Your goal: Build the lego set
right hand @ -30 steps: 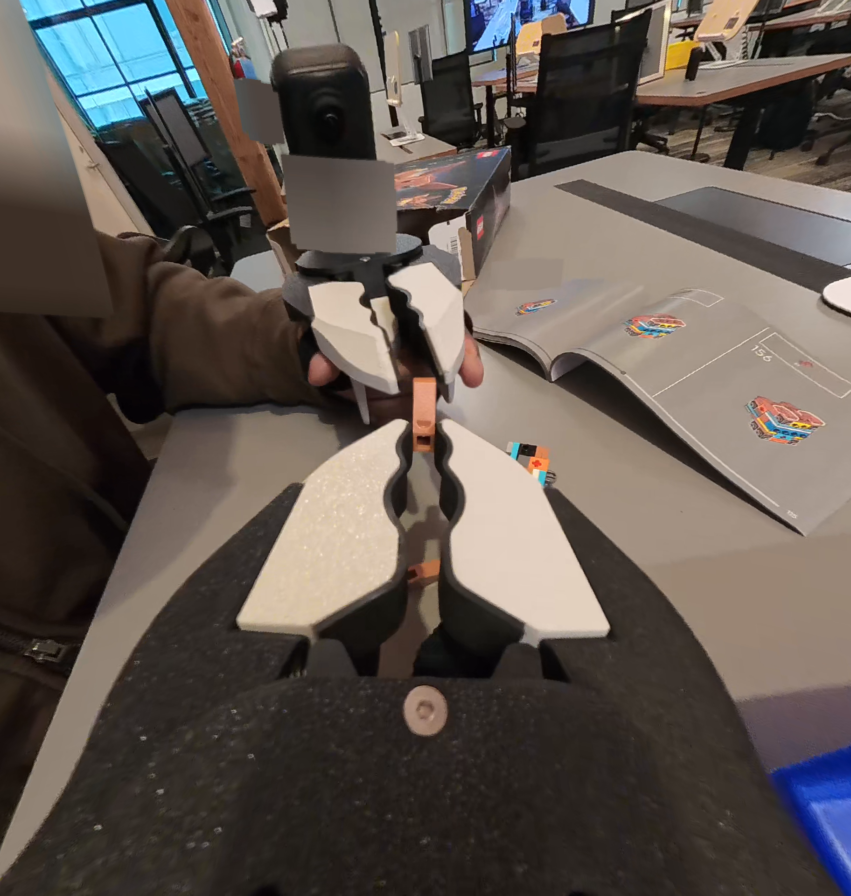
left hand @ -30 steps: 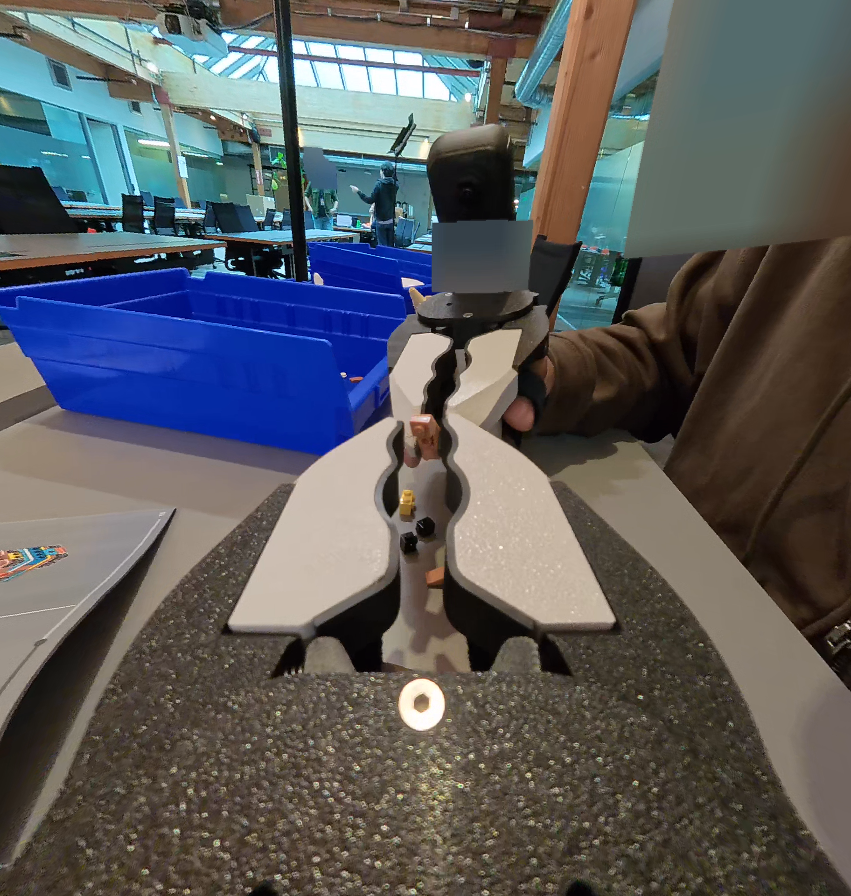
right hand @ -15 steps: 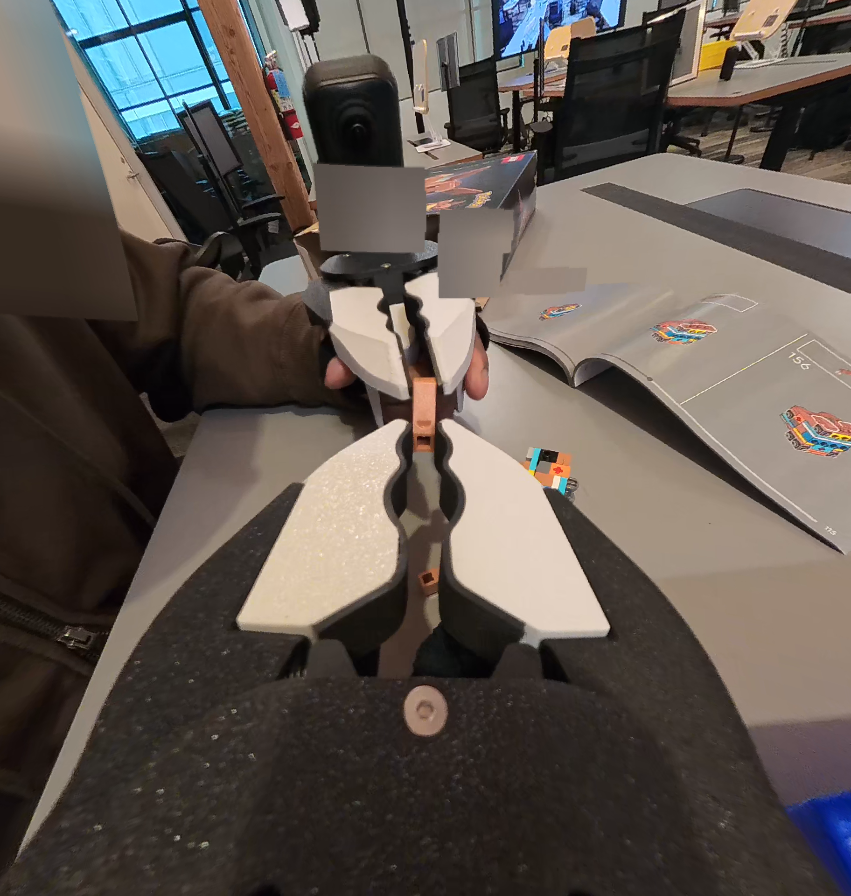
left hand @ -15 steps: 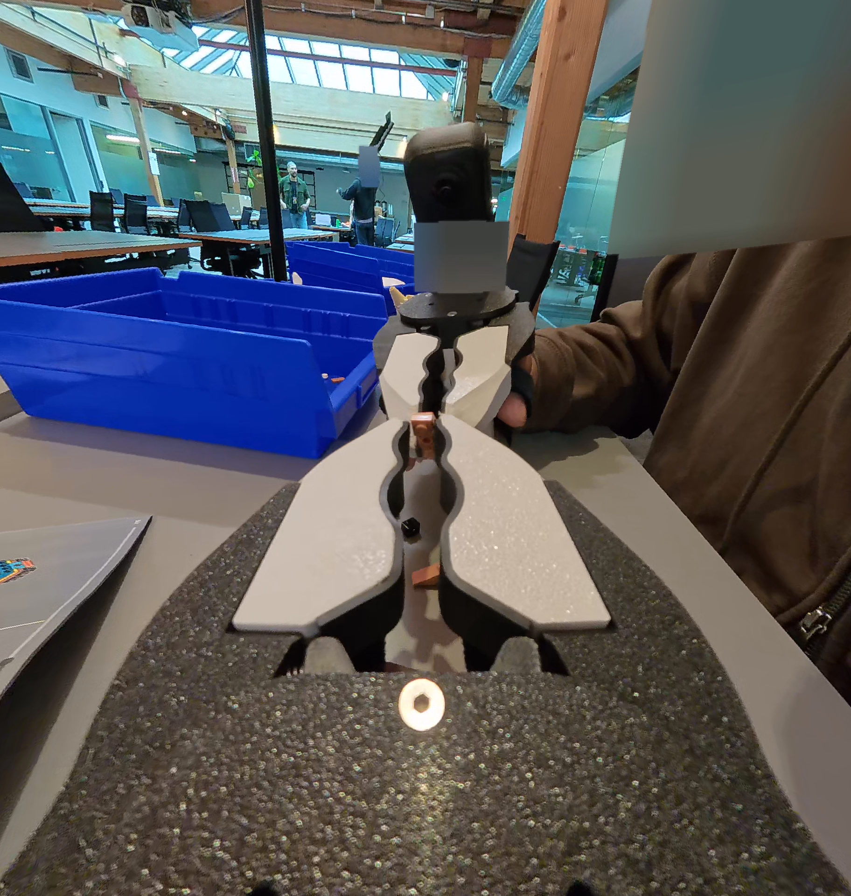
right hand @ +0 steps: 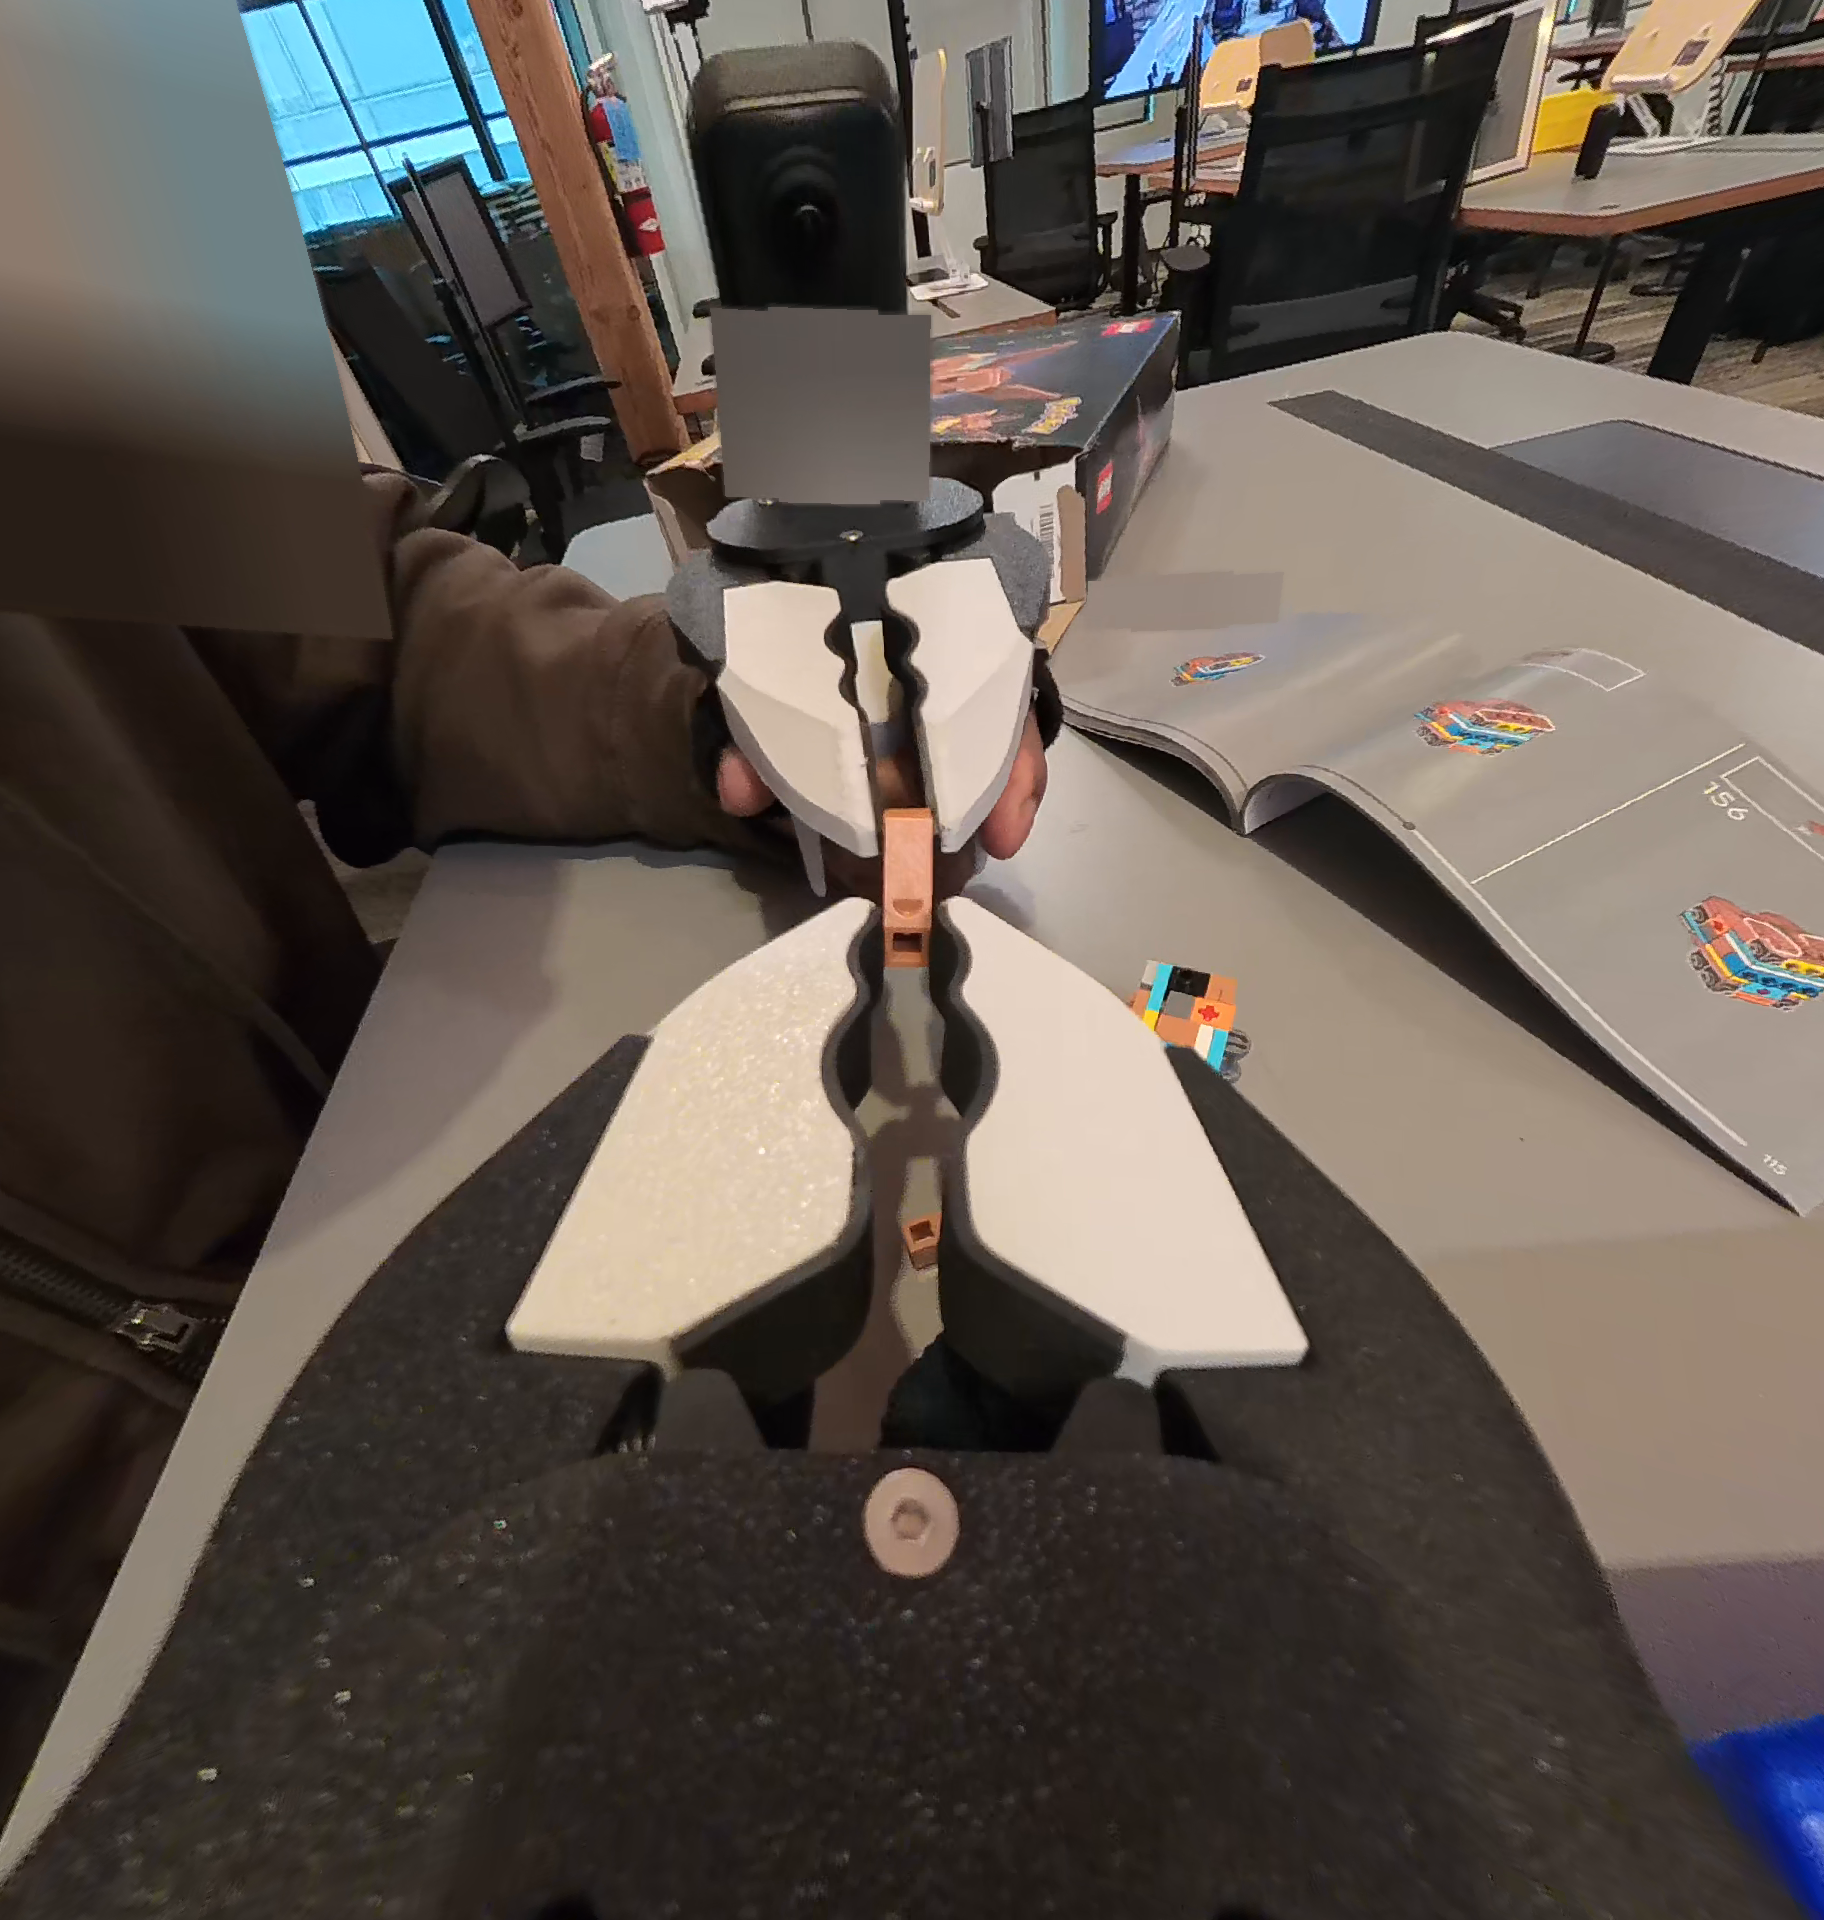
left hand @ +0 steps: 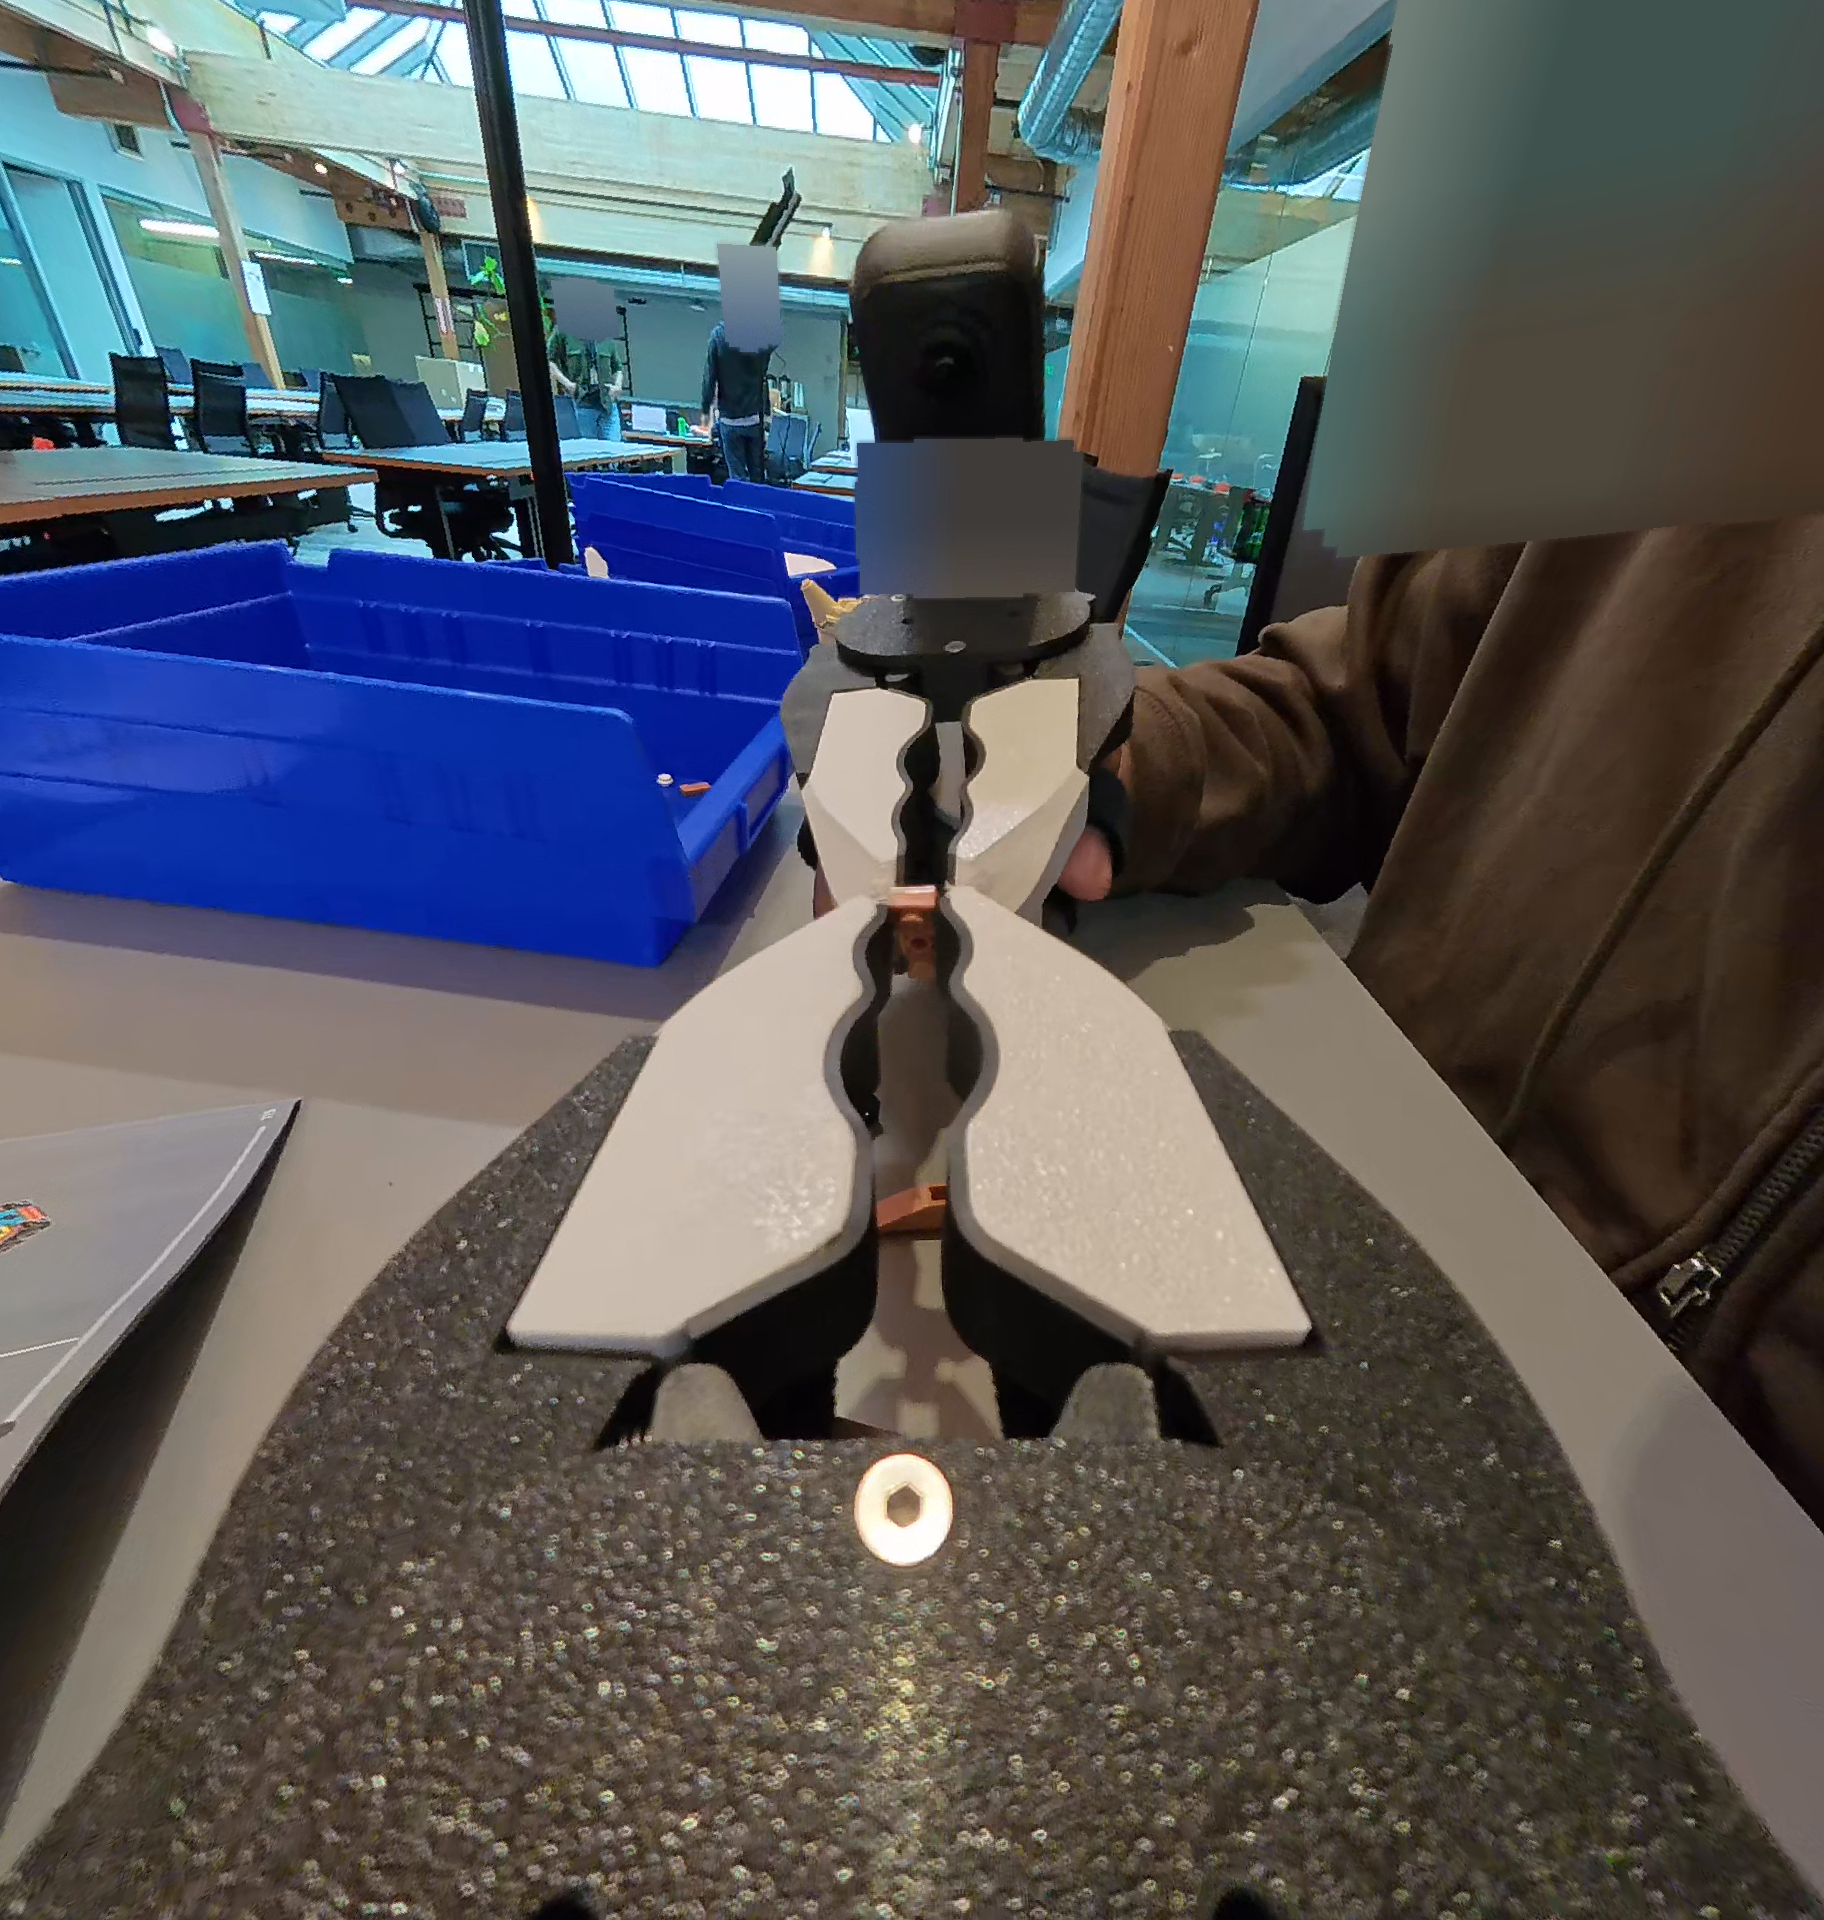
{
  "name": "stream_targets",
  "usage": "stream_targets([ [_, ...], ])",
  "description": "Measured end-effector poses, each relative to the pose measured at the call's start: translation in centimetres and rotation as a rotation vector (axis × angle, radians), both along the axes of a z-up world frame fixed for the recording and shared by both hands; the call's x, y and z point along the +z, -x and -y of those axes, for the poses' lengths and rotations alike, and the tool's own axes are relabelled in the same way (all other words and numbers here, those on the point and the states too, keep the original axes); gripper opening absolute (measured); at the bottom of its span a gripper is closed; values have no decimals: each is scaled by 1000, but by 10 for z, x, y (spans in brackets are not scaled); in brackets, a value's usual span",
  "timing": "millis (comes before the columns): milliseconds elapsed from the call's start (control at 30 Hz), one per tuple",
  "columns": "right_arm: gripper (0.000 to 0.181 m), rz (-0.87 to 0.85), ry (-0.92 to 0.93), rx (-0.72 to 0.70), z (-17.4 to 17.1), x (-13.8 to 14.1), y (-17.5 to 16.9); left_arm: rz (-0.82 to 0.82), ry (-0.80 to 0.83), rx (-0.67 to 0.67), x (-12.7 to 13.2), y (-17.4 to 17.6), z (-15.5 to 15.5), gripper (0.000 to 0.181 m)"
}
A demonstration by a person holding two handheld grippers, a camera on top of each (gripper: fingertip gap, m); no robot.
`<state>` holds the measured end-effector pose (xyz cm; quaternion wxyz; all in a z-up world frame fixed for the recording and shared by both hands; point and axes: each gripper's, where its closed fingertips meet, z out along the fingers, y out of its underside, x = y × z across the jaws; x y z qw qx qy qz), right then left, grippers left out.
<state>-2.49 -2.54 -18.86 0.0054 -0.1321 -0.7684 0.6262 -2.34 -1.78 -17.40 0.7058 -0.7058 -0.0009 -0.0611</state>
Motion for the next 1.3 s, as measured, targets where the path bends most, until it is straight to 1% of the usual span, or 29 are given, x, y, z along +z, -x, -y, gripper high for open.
stream_targets([
  [333, 8, -20, -6, 11, -1, 3, -2, 1, -7, -14, 2, -2, 1, 6],
  [700, 8, -79, -50, 35, -3, 3, -6, -52, 27, -28, 1, -7, 1, 6],
  [933, 8, 44, 64, 76, -2, 11, -9, -47, -16, -37, 8, -9, 1, 6],
  [1200, 8, 113, 139, 102, -2, 19, -11, -9, -62, -61, 14, -11, 3, 6],
  [1300, 8, 112, 142, 99, -3, 19, -11, 0, -66, -63, 14, -11, 3, 6],
])
